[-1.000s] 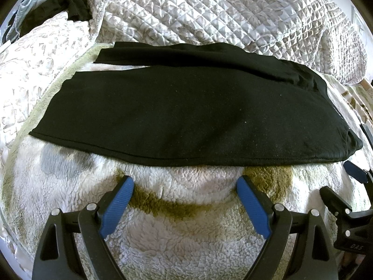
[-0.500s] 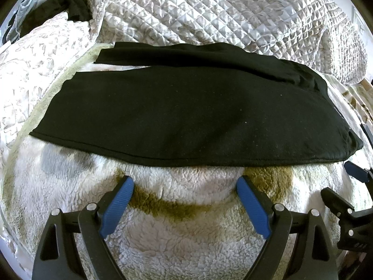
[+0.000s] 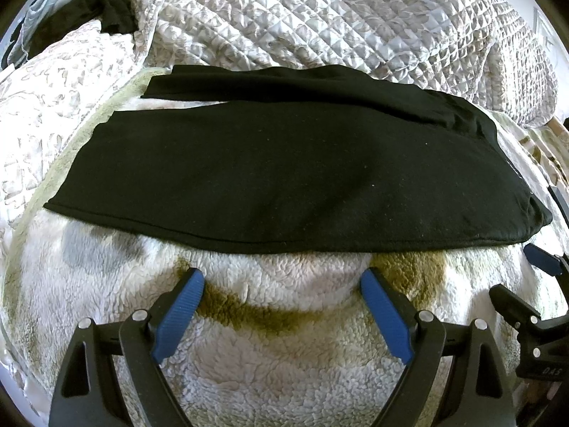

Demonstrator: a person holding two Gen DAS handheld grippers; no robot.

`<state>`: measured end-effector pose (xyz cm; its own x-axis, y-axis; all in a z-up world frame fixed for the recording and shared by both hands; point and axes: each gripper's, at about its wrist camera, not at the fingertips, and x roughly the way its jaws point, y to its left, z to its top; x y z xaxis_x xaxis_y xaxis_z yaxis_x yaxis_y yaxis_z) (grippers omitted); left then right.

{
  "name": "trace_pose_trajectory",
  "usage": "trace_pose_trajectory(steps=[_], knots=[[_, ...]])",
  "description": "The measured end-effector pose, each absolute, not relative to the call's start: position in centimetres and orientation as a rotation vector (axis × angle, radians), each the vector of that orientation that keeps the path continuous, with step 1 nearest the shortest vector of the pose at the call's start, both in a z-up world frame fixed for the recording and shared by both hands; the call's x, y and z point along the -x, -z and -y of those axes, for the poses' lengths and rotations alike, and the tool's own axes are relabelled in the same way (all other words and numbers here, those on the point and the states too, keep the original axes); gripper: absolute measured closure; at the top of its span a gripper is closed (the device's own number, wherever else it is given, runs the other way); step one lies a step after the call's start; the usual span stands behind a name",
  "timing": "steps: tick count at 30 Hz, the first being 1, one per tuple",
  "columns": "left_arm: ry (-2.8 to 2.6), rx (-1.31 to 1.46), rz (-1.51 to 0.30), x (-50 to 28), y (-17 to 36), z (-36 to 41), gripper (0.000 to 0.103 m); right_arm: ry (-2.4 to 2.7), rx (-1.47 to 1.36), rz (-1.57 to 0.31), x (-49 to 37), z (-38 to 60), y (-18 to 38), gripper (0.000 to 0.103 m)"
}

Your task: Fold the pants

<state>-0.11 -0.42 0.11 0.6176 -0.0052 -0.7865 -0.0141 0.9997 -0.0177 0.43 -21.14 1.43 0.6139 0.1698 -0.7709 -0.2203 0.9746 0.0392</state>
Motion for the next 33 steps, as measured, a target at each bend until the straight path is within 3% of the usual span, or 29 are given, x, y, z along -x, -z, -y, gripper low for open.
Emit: trace_pose_trajectory(steps=[18,26,33], knots=[[-0.002,0.004,-0.903,0.4,-0.3,0.6,0.012,-0.195,0.009,-0.857,-0.3,22.2,-2.7,0.005],[0.004,0.034,-0.889,0.5,-0.7,0.2,0.013,-0.164,-0.048,-0.863,-0.7,23.5,-2.9,0.021],[-0.078,0.168,-0.806,1.2,-2.5,-3.8,0.013,-0.104,-0.193,-0.861,-1.1,26.5,-3.0,0.027]])
